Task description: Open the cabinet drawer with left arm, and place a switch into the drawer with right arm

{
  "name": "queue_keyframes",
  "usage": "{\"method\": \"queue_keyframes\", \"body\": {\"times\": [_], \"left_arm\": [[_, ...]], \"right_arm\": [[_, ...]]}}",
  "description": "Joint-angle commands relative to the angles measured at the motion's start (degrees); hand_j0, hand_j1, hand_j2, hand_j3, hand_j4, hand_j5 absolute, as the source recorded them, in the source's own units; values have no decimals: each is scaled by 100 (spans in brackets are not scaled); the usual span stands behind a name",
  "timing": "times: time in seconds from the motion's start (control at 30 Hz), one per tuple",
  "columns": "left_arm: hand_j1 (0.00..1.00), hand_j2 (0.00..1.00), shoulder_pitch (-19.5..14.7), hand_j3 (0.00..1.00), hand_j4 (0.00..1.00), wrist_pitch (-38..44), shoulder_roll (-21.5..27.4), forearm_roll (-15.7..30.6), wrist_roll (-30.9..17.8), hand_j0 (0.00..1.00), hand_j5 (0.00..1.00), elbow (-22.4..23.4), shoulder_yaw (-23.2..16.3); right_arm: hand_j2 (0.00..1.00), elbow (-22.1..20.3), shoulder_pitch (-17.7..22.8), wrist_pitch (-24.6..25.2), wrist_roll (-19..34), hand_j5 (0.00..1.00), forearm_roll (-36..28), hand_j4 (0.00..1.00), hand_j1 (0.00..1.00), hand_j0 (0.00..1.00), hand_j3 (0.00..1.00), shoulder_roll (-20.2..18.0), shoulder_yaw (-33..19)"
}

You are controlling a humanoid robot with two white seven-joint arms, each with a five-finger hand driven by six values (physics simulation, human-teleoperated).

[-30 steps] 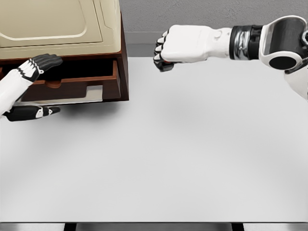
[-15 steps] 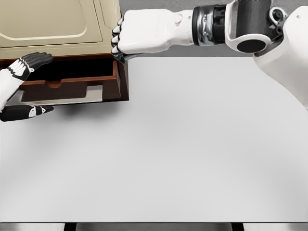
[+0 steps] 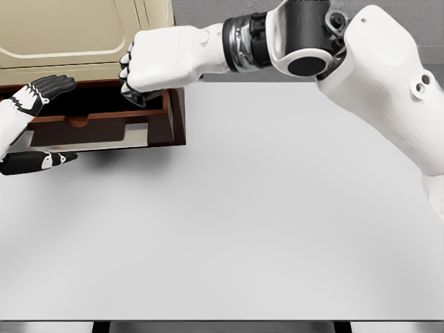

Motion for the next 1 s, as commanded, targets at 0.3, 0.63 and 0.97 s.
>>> {"method": "queue_keyframes", "body": {"times": [0.3, 0.63, 0.97], "left_arm": [[100, 100, 0, 100, 100, 7, 4, 41, 3, 100, 100, -1, 0], [100, 100, 0, 100, 100, 7, 4, 41, 3, 100, 100, -1, 0], [100, 100, 0, 100, 100, 7, -5, 41, 3, 100, 100, -1, -9]], "right_arm": [[44, 593, -149, 15, -4, 44, -14, 44, 44, 44, 44, 438, 227], [44, 954, -229, 15, -4, 44, -5, 44, 44, 44, 44, 754, 288], [44, 1419, -308, 15, -4, 44, 21, 44, 44, 44, 44, 903, 288]]}}
